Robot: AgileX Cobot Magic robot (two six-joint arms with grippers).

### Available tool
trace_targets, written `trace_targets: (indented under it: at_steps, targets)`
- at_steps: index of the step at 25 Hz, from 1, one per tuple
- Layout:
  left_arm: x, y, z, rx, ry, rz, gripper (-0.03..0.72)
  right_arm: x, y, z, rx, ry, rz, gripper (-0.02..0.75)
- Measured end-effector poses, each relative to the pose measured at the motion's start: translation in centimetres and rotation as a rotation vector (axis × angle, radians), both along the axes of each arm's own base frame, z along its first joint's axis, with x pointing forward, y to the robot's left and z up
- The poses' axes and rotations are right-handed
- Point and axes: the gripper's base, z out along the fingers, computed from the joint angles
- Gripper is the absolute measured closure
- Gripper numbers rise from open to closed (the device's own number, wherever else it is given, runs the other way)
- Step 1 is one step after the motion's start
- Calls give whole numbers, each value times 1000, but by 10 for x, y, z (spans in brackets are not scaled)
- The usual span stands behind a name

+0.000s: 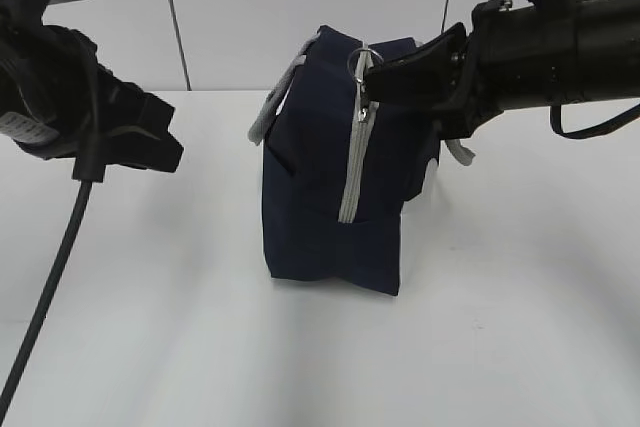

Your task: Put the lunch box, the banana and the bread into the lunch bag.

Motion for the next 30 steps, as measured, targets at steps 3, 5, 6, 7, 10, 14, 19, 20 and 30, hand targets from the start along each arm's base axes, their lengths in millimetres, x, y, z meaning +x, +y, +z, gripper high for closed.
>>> trace_targets:
  at_steps: [3, 5, 6, 7, 10, 14, 19, 20, 30]
  targets:
    - [2, -4, 4, -71, -24, 12, 453, 2, 0, 1, 21, 4, -24, 738]
    - [4, -8, 8, -133, -45, 17, 453, 2, -1, 2, 33, 6, -34, 738]
    - [4, -10, 10, -169, -50, 22, 453, 3, -1, 4, 64, 13, -52, 738]
    - [5, -12, 12, -206, -56, 34, 453, 4, -1, 5, 82, 17, -62, 738]
    - [9, -15, 15, -282, -64, 70, 449, 5, -1, 5, 96, 23, -71, 738]
    - [18, -21, 11, -297, -36, 79, 444, 6, 0, 4, 96, 27, -73, 738]
    - [34, -30, 6, -308, -4, 81, 442, 9, 0, 0, 95, 41, -73, 738]
    - [36, -31, 5, -307, -1, 81, 442, 10, 1, -2, 95, 50, -72, 738]
    - [37, -56, 2, -303, -47, -73, 416, 16, 5, -17, 123, 118, -38, 738]
